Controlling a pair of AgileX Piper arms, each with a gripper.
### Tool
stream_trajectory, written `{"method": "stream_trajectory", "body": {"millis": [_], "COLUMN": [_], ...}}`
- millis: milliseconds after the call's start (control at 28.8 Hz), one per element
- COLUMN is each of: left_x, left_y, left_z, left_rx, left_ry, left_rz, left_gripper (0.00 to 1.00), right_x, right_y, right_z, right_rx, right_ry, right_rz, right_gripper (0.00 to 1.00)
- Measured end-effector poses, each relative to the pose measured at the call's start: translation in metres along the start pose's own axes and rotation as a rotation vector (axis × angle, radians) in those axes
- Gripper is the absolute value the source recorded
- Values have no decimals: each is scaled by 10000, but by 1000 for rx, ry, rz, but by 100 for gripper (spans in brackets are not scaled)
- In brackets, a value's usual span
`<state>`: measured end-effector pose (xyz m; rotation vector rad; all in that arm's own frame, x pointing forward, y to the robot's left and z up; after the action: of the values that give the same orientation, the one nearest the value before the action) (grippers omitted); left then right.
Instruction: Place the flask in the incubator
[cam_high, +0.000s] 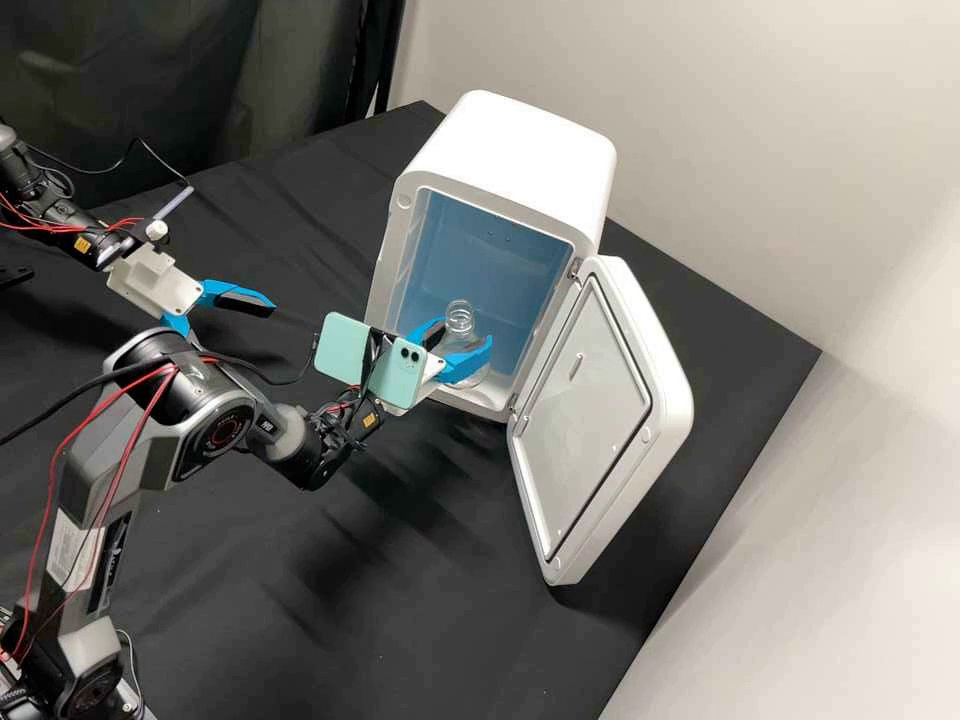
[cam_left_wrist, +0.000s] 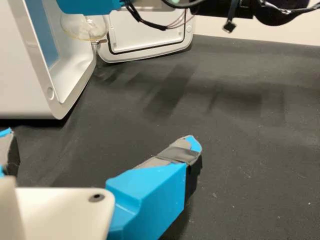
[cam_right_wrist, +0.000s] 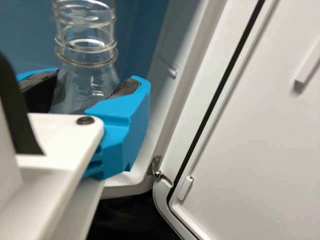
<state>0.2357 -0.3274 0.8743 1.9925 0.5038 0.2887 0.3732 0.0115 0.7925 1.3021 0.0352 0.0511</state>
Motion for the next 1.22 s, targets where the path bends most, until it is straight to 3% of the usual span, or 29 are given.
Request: {"method": "stream_trajectory", "body": {"millis": [139,348,695,1216], "left_x": [0,0,0,0], "left_y": [0,0,0,0], "left_z": [0,0,0,0], "left_rx": [0,0,0,0], "left_ry": [0,0,0,0], "left_rz": [0,0,0,0], "left_gripper": [100,100,100,100], "right_x": [68,152,297,475], "right_y": [-10,-61,-117,-190], "right_z": [-40,-102,-173,-185], "right_rx": [-13,-8,-28,-57], "right_ry": [10,11,10,15], "right_rz": [8,-11,1,-1], "right_gripper": [0,0,0,0]}}
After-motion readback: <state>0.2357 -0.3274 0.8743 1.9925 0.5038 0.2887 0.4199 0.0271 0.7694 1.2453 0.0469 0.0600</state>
